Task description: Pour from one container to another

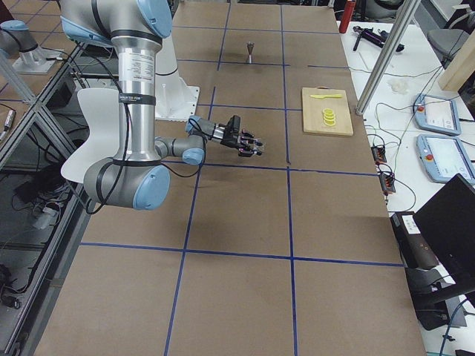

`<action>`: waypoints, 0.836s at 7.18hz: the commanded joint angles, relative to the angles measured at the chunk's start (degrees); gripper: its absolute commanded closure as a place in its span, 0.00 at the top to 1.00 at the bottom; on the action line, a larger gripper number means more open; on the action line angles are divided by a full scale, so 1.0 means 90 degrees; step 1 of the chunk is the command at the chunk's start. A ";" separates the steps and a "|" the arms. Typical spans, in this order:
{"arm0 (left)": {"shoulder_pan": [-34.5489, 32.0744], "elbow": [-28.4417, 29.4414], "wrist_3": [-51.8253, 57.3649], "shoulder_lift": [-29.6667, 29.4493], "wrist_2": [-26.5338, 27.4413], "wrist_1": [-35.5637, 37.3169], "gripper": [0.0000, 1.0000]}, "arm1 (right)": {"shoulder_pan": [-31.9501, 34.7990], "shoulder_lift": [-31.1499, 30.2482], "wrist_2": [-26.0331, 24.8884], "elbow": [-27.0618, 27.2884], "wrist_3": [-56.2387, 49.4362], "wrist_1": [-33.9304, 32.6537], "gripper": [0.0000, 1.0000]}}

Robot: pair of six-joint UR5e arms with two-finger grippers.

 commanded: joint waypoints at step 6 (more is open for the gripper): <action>0.0040 -0.0004 0.0000 0.0002 0.0000 0.0000 1.00 | -0.0528 -0.0116 -0.0582 -0.0580 0.0841 0.0009 0.23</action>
